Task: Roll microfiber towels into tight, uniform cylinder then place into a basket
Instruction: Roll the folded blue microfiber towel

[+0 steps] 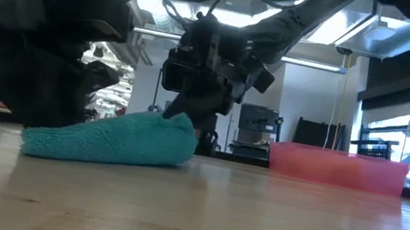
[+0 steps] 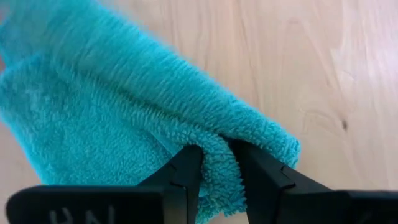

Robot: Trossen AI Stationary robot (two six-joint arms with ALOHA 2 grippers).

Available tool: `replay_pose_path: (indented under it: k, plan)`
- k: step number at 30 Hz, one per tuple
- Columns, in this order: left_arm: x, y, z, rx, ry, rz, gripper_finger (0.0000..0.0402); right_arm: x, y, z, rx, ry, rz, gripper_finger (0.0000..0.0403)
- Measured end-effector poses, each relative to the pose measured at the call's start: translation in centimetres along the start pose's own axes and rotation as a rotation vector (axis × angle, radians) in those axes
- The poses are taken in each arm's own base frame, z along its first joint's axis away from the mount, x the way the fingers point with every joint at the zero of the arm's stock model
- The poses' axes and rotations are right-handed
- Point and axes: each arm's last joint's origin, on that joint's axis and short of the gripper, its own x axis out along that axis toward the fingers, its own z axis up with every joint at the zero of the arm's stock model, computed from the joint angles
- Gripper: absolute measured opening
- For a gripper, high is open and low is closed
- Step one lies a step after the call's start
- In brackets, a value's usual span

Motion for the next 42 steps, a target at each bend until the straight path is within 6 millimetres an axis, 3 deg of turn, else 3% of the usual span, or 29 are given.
replay_pose_path:
  k: [15, 23, 42]
  plan:
    - [0.9, -0.5, 0.1, 0.126, -0.019, 0.03, 0.0088, -0.9, -1.0, 0.9, 0.147, -0.104, -0.079, 0.0018]
    - [0.9, -0.5, 0.0, 0.131, -0.02, 0.04, 0.0088, -0.3, -3.6, 1.0, 0.214, -0.126, -0.074, 0.0018]
    - [0.9, -0.3, 0.0, 0.047, -0.036, 0.11, 0.0088, -0.3, -4.3, 1.2, 0.164, -0.159, -0.069, 0.002]
